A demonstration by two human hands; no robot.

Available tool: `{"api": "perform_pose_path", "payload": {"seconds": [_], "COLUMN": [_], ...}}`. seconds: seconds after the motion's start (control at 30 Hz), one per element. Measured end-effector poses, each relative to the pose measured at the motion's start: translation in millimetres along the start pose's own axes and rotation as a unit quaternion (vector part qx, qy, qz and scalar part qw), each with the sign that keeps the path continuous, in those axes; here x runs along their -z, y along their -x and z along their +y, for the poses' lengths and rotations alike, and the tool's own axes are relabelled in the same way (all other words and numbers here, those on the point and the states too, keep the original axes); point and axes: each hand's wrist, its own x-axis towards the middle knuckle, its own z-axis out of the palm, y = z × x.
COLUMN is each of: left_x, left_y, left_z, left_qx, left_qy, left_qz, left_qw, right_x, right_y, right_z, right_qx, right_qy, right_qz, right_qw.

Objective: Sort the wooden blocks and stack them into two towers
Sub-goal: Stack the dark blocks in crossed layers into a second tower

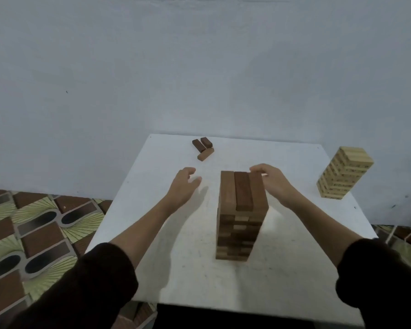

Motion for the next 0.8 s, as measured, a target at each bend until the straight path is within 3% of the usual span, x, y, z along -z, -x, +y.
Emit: {"api": "perform_pose_path", "payload": {"seconds": [0.27, 0.43, 0.53, 0.67, 0.8], "left_x": [-5.7, -8.4, -10.0, -7.5, -8.0], "left_y": [-106.1, -156.5, -177.5, -194.6, -194.6], "left_z": [-4.6, 5.0, 1.1, -10.8, -15.5], "left_qx": [-0.033, -0.059, -0.107, -0.12, -0.119], "left_qy": [-0.146, -0.129, -0.184, -0.237, -0.244], "left_qz": [-0.034, -0.021, -0.046, -0.119, -0.107], "left_qw": [0.988, 0.99, 0.976, 0.957, 0.956], "right_x": [-28.8, -48.0, -63.8, -81.4, -84.9], "right_y": [-80.6, -122.3, -137.5, -147.6, -147.8], "right_z": [-2.3, 0.9, -1.2, -7.3, -7.7], "right_qx": [0.084, 0.16, 0.211, 0.246, 0.267], "right_qy": [0.146, 0.206, 0.218, 0.309, 0.412], "right_qz": [-0.086, -0.117, -0.117, -0.132, -0.081], "right_qw": [0.982, 0.958, 0.946, 0.909, 0.868]}}
